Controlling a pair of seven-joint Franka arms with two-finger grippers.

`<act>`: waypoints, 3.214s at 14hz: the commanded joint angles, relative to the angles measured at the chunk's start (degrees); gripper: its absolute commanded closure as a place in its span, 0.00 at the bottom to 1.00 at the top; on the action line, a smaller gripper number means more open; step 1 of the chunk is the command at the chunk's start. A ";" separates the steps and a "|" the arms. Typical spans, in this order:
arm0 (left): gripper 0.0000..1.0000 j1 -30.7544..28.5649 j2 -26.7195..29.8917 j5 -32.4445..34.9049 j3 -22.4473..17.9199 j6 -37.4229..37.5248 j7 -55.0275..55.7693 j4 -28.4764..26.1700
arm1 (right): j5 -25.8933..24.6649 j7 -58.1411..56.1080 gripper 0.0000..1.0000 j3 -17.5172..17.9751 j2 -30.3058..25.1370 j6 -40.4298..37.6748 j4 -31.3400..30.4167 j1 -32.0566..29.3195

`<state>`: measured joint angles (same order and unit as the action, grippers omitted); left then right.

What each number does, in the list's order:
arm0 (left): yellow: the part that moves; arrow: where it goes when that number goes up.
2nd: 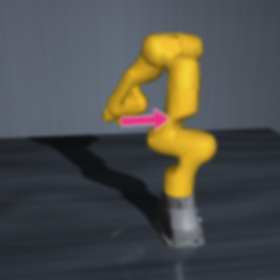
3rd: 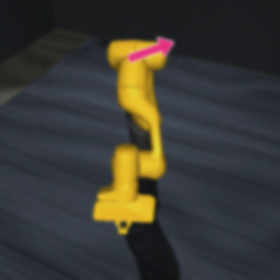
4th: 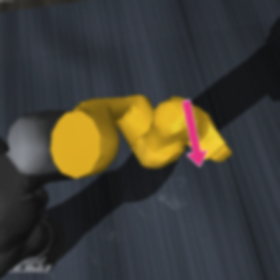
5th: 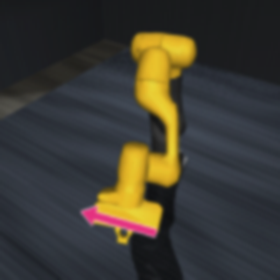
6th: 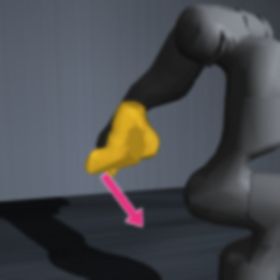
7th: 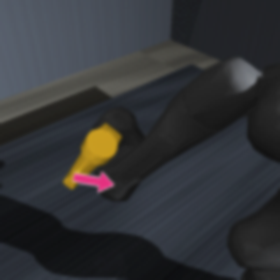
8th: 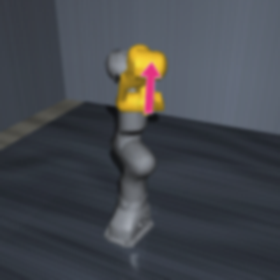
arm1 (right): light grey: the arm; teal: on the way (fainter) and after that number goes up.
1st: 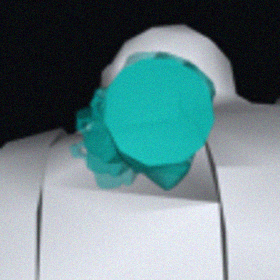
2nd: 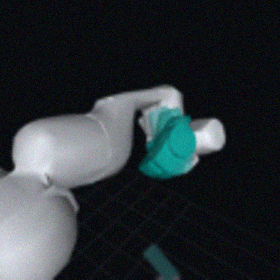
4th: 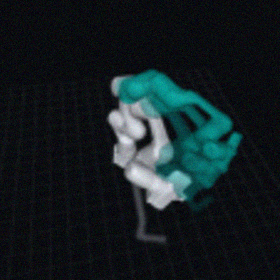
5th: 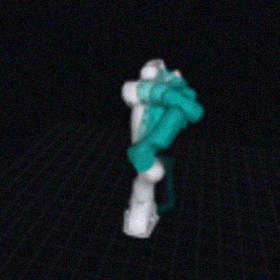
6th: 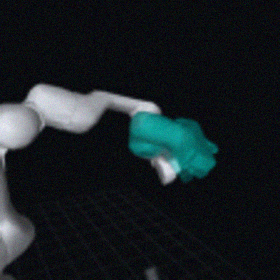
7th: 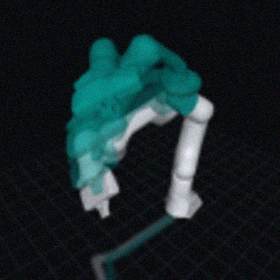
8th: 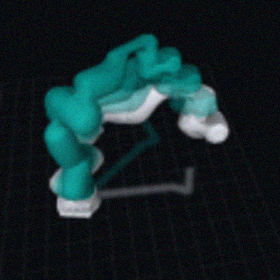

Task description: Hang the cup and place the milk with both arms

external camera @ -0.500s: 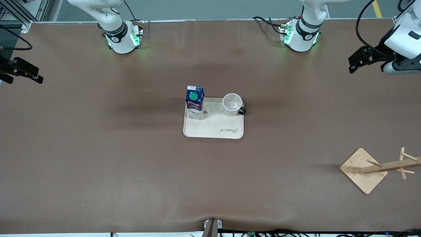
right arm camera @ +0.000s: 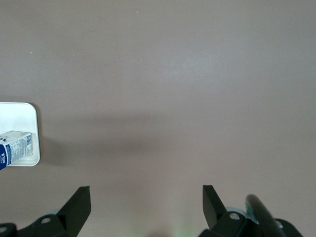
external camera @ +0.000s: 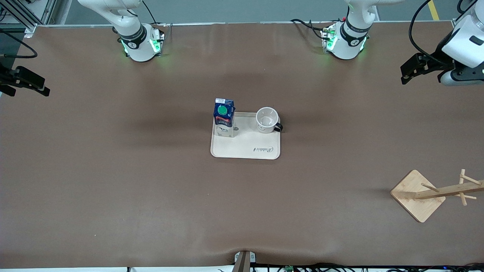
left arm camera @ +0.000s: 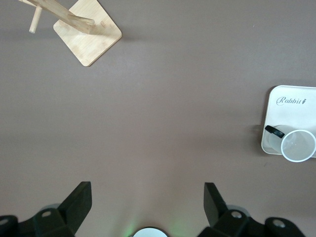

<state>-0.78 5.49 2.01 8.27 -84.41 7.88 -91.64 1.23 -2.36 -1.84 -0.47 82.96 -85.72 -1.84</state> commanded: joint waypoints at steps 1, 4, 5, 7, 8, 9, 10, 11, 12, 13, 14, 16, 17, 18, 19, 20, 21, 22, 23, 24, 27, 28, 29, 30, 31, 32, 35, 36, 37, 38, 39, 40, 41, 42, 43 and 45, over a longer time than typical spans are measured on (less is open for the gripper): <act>0.00 0.43 -1.70 -0.69 0.16 0.83 -0.15 1.81 | -0.27 0.95 0.00 0.17 0.20 -0.17 0.47 -0.01; 0.00 0.78 -2.76 -1.22 1.48 0.48 0.11 1.90 | -0.36 0.87 0.00 0.17 0.20 -0.17 0.56 -0.10; 0.00 0.78 -3.63 -1.22 2.36 -0.22 0.55 1.64 | -0.27 0.87 0.00 0.17 0.20 -0.17 0.56 -0.09; 0.00 0.78 -3.91 -1.22 4.73 -3.29 5.00 -1.16 | -0.27 0.87 0.00 0.17 0.20 -0.17 0.64 -0.09; 0.00 0.78 -3.91 -1.22 6.56 -4.70 9.47 -2.66 | -0.27 0.87 0.00 0.17 0.20 -0.17 0.64 -0.01; 0.00 0.78 -3.99 -1.30 8.24 -6.10 14.13 -4.24 | -0.27 0.87 0.00 0.17 0.20 -0.17 0.64 -0.09; 0.00 0.69 -3.91 -1.22 10.43 -8.90 18.61 -7.04 | -0.27 0.87 0.00 0.17 0.20 -0.08 0.64 -0.18; 0.00 0.52 -3.82 -1.22 12.71 -11.54 21.96 -9.50 | -0.27 0.87 0.00 0.17 0.20 -0.08 0.64 -0.18; 0.00 0.52 -3.90 -1.22 14.48 -14.18 26.17 -11.79 | -0.27 0.87 0.00 0.17 0.29 -0.08 0.64 -0.27; 0.00 0.69 -3.99 -1.22 16.06 -16.38 30.65 -13.81 | -0.27 0.87 0.00 0.17 0.29 -0.08 0.64 -0.18; 0.00 0.61 -4.43 -1.22 18.08 -19.01 34.96 -15.83 | -0.27 0.87 0.00 0.17 0.29 -0.08 0.64 -0.18; 0.00 0.69 -5.57 -1.22 21.16 -23.58 42.35 -19.26 | -0.27 0.87 0.00 0.17 0.29 -0.08 0.64 -0.10; 0.00 0.69 -6.62 -1.13 22.83 -25.61 46.13 -20.41 | -0.27 0.87 0.00 0.17 0.55 -0.08 0.64 -0.01; 0.00 0.87 -8.02 -0.78 24.41 -27.63 49.65 -21.38 | -0.27 0.87 0.00 0.17 0.56 -0.08 0.73 -0.01; 0.00 1.65 -9.60 -0.43 25.47 -29.91 53.95 -22.26 | -0.27 0.95 0.00 0.17 0.56 -0.08 0.73 -0.01; 0.00 2.88 -11.18 -0.16 25.65 -32.02 58.08 -23.05 | -0.27 0.95 0.00 0.17 0.56 -0.08 0.73 -0.09; 0.00 4.46 -12.85 0.80 25.66 -34.13 62.21 -23.67 | -0.18 0.87 0.00 0.17 0.56 -0.08 0.73 -0.18; 0.00 5.69 -14.70 1.85 25.66 -35.72 66.25 -24.02 | -0.18 0.87 0.00 0.17 0.56 -0.08 0.73 -0.10; 0.06 6.92 -16.89 3.34 25.66 -37.21 70.99 -24.03 | -0.18 0.95 0.00 0.17 0.56 -0.08 0.73 -0.09; 0.07 8.32 -18.83 5.18 25.66 -38.62 76.09 -23.94 | -0.18 0.87 0.00 0.17 0.56 -0.08 0.73 -0.09; 0.15 11.23 -24.10 10.55 25.66 -41.18 88.41 -23.68 | -0.09 0.95 0.00 0.17 0.56 0.00 0.73 -0.01; 0.17 11.67 -25.43 11.43 25.66 -41.53 90.44 -23.68 | -0.09 0.95 0.00 0.26 0.56 0.00 0.82 -0.09; 0.19 11.85 -26.48 12.05 25.66 -41.97 92.12 -23.76 | -0.18 0.95 0.00 0.18 0.56 0.09 0.91 -0.01; 0.21 12.12 -27.54 12.58 25.66 -42.67 94.40 -23.76 | -0.18 0.95 0.00 0.17 0.56 0.09 0.91 -0.01; 0.21 12.47 -28.68 12.76 25.66 -44.16 96.25 -23.76 | -0.09 0.95 0.00 0.26 0.56 0.09 0.91 -0.01; 0.28 13.08 -29.82 12.76 25.66 -45.56 97.66 -23.68 | -0.09 0.95 0.00 0.26 0.56 0.09 0.91 -0.09; 0.39 13.17 -32.46 15.21 25.66 -46.11 100.30 -23.41 | -0.09 0.95 0.00 0.17 0.64 0.09 0.91 -0.36; 0.43 13.52 -33.69 16.18 25.66 -46.28 101.88 -23.24 | -0.09 0.95 0.00 0.17 0.64 0.09 0.91 -0.36; 0.46 14.57 -34.48 17.23 25.57 -47.07 103.46 -23.24 | -0.09 0.95 0.00 0.17 0.64 0.09 0.91 -0.45; 0.51 14.75 -35.27 17.85 25.57 -47.94 104.69 -23.15 | -0.09 0.95 0.00 0.17 0.64 0.09 0.91 -0.45; 0.60 14.75 -35.89 18.03 25.57 -49.00 105.57 -22.89 | -0.09 0.95 0.00 0.17 0.64 0.09 0.91 -0.45; 0.71 14.84 -36.51 18.12 25.48 -49.88 106.80 -22.54 | -0.09 0.95 0.00 0.26 0.64 0.00 0.91 -0.36; 0.80 14.84 -36.86 18.82 25.48 -49.89 107.07 -22.27 | -0.09 0.95 0.00 0.18 0.64 0.00 0.91 -0.18; 0.91 14.76 -36.86 19.69 25.48 -49.97 107.16 -22.27 | -0.09 0.95 0.00 0.26 0.64 0.00 0.91 -0.10; 1.00 14.67 -36.60 19.96 25.48 -49.89 106.90 -22.27 | -0.09 0.95 0.00 0.26 0.64 0.09 0.91 -0.18; 1.00 14.14 -35.82 20.93 25.39 -49.45 106.29 -21.57 | -0.09 0.95 0.00 0.17 0.64 0.00 0.91 -0.36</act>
<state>13.75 -30.76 20.99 33.68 -133.86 113.39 -114.16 1.24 -2.30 -1.87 -0.21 83.24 -85.72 -1.86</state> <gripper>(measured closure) 0.956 0.000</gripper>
